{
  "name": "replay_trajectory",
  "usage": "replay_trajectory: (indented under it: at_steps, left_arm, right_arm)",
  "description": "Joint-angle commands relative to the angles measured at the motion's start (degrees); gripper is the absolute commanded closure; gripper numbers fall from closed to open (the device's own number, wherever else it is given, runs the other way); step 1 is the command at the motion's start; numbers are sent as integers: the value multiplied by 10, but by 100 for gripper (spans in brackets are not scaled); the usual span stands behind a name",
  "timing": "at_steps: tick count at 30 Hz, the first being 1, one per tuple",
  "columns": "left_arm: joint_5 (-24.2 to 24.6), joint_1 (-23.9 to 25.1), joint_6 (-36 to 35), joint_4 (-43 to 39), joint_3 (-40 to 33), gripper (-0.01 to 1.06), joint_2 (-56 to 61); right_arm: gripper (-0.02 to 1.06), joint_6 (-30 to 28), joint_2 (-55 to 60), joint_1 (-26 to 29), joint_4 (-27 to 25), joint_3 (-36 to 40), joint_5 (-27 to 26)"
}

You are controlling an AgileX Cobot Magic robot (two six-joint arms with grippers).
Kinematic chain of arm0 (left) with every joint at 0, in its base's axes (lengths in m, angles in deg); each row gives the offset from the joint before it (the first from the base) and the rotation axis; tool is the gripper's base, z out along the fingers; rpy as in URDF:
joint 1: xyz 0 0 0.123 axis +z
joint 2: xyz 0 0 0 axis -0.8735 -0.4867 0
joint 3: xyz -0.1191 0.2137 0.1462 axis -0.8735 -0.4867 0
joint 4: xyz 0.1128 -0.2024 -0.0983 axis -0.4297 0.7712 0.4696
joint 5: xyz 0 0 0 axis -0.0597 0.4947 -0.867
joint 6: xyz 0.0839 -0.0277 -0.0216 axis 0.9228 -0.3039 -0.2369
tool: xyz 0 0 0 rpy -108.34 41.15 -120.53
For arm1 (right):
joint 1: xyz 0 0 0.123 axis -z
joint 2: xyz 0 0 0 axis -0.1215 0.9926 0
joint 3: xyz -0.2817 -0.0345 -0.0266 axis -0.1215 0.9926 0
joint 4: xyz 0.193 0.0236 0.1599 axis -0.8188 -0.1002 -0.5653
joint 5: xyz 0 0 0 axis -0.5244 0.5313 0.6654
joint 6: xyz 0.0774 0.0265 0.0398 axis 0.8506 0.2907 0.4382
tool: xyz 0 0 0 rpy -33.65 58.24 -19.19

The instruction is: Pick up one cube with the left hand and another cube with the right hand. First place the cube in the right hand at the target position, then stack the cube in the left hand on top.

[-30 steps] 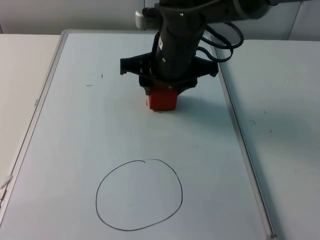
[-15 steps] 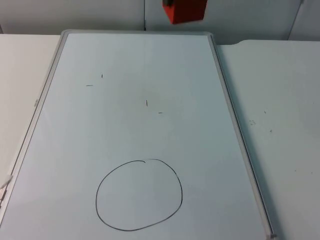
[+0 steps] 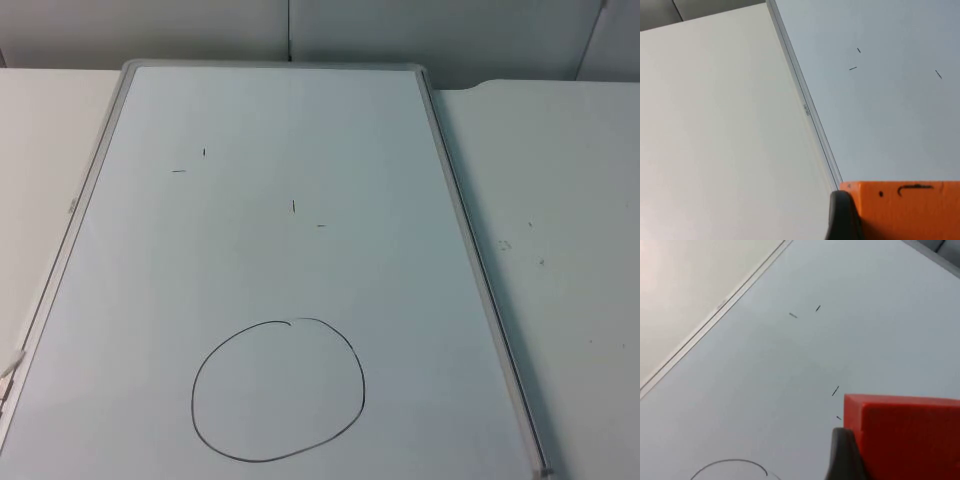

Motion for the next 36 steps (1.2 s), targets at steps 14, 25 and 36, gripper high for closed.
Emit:
replay_trajectory:
  at_steps: [14, 25, 36]
  left_arm:
    - [-10, -5, -2, -3, -1, 87, 4]
    - [-12, -5, -2, -4, -1, 87, 4]
    - [-13, -5, -2, 0, -1, 87, 4]
  right_arm:
    - [105, 23, -48, -89, -30, 284, -168]
    - [105, 50, -46, -89, -48, 415, -313]
    - [105, 78, 6, -89, -23, 448, -373]
